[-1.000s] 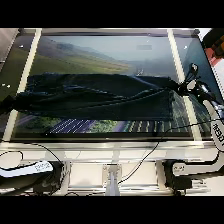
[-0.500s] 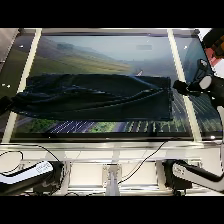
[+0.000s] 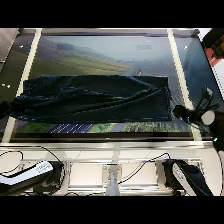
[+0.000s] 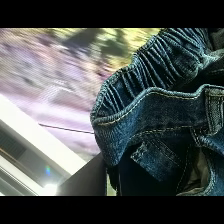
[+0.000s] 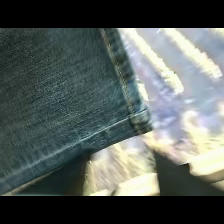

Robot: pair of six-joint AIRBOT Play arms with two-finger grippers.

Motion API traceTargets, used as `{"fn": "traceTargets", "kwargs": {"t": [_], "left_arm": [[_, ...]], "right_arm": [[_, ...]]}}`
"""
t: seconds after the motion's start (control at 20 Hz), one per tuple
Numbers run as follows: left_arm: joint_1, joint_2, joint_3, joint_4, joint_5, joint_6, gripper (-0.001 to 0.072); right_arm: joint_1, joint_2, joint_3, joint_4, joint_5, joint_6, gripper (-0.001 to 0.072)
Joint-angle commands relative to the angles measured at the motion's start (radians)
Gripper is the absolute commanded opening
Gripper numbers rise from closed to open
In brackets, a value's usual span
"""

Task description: Fold the clothes and pants, and hang the long-sleeved shirts on hangers.

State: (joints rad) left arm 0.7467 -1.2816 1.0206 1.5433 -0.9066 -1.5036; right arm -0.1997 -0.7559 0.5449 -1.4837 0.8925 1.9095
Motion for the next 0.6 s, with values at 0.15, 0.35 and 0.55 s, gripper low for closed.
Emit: {"fn": "traceTargets", "kwargs": {"t": [0.15,0.35,0.55], "left_arm": [[0.001,-0.003,-0.003,-0.001,0.004,0.0,0.0047],[0.001,-0.003,-0.003,-0.003,0.003,0.0,0.0047],[0.001,-0.003,-0.003,-0.003,0.004,0.0,0.0047]], "right_arm": [[0.0,-0.108,-0.162,0.183,-0.257,0.169,0.0488],[0.0,-0.219,-0.162,0.267,-0.389,0.17,0.0482],[0.0,-0.263,-0.162,0.31,-0.44,0.227,0.048]]}}
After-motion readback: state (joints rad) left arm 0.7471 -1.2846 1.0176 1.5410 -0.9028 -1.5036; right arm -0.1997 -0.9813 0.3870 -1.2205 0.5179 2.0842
